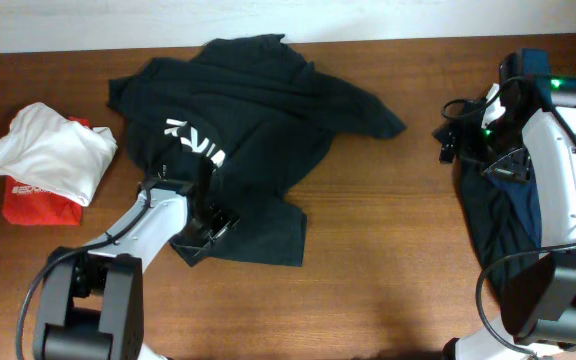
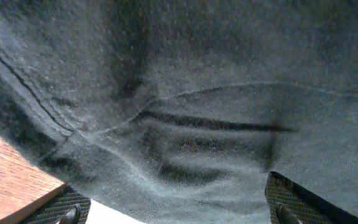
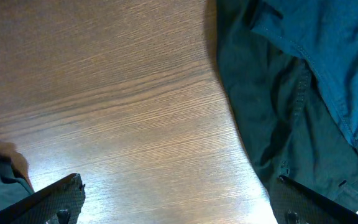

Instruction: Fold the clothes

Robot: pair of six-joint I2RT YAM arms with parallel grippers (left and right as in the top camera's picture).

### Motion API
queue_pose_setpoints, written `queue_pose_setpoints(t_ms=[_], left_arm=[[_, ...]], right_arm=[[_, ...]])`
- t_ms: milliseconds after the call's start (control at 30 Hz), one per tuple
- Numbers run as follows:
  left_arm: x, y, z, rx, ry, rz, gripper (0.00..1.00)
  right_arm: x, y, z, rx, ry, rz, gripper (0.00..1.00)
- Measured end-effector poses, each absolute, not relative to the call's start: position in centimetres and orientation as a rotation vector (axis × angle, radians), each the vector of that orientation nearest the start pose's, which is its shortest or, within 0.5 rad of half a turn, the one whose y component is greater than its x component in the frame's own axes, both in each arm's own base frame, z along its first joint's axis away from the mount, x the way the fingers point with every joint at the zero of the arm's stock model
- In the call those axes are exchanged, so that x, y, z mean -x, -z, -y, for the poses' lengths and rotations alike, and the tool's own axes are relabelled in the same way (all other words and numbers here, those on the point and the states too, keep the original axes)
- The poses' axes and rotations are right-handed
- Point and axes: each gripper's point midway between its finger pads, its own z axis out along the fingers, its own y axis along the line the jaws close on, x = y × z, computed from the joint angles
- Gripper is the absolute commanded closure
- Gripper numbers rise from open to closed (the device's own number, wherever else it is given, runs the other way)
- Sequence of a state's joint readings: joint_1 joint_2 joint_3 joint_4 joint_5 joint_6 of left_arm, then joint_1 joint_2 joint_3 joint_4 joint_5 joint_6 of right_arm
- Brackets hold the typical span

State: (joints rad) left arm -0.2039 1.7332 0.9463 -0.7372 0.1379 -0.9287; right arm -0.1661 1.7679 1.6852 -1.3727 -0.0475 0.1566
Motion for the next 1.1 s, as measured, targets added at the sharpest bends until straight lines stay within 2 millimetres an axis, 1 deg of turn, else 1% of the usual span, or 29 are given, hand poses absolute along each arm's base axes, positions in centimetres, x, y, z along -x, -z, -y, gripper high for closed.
queue_pose_setpoints(t_ms=[33,67,133,167,200,333,400,433,500,567,600,633,733,767,800,833,867,900,1000,1100], left_arm=[[-27.9,0.2,8.1,1.107,0.214,-2.954,0.33],[-27.9,0.2,8.0,1.108,0.204,-2.944,0.48],[-27.9,0.2,7.8,1.103,0.187,-2.933,0.73],[-27.9,0.3,7.5,1.099,0.165,-2.928,0.89],[-27.8,0.4,7.3,1.100,0.149,-2.927,0.99],[-27.7,0.5,7.0,1.091,0.121,-2.924,1.00],[-27.3,0.4,6.5,1.088,0.098,-2.944,1.00],[-26.8,0.4,6.0,1.099,0.071,-2.960,1.00],[-24.5,0.0,3.2,1.128,-0.067,-3.018,1.00],[-23.6,-1.5,0.8,1.115,-0.115,-3.022,1.00],[-23.3,-3.0,-0.3,1.095,-0.113,-3.009,1.00],[-23.3,-4.1,-1.0,1.074,-0.101,-2.989,1.00],[-23.8,-8.8,-3.5,1.004,-0.063,-2.862,1.00],[-23.7,-10.4,-4.4,0.991,-0.055,-2.811,1.00],[-23.4,-11.2,-5.0,0.988,-0.057,-2.784,1.00],[-23.4,-11.4,-5.2,0.970,-0.061,-2.786,1.00],[-22.6,-12.1,-6.0,1.000,-0.068,-2.756,1.00],[-22.3,-12.4,-6.6,1.005,-0.078,-2.748,1.00],[-21.6,-12.4,-7.9,1.035,-0.112,-2.743,1.00],[-21.1,-12.4,-9.3,1.084,-0.151,-2.725,1.00]], right_arm=[[-34.6,-16.8,5.0,-0.483,-0.071,-2.987,0.01],[-34.6,-16.8,5.0,-0.484,-0.071,-2.987,0.01],[-34.6,-16.8,5.0,-0.483,-0.072,-2.986,0.01],[-34.6,-16.8,5.0,-0.483,-0.072,-2.987,0.01],[-34.6,-16.8,5.0,-0.484,-0.072,-2.987,0.01],[-34.6,-16.8,5.0,-0.483,-0.072,-2.987,0.01],[-34.6,-16.8,5.0,-0.483,-0.071,-2.987,0.01],[-34.6,-16.8,5.0,-0.484,-0.072,-2.986,0.01],[-34.6,-16.8,5.0,-0.483,-0.073,-2.986,0.01],[-34.6,-16.8,4.7,-0.481,-0.096,-2.985,0.01],[-34.7,-16.8,4.5,-0.480,-0.114,-2.983,0.01],[-34.8,-16.8,4.3,-0.478,-0.130,-2.981,0.01],[-35.0,-16.8,3.5,-0.466,-0.180,-2.980,0.01],[-35.2,-16.8,3.0,-0.444,-0.208,-2.980,0.01],[-35.5,-16.5,2.1,-0.407,-0.239,-2.983,0.01],[-35.8,-16.1,1.1,-0.362,-0.264,-2.989,0.01],[-36.2,-15.5,0.1,-0.320,-0.283,-2.992,0.01],[-36.6,-14.6,-1.2,-0.261,-0.302,-2.996,0.05],[-38.9,-11.6,-4.9,-0.092,-0.339,-2.946,0.12],[-40.1,-9.3,-8.0,0.046,-0.360,-2.891,0.13]])
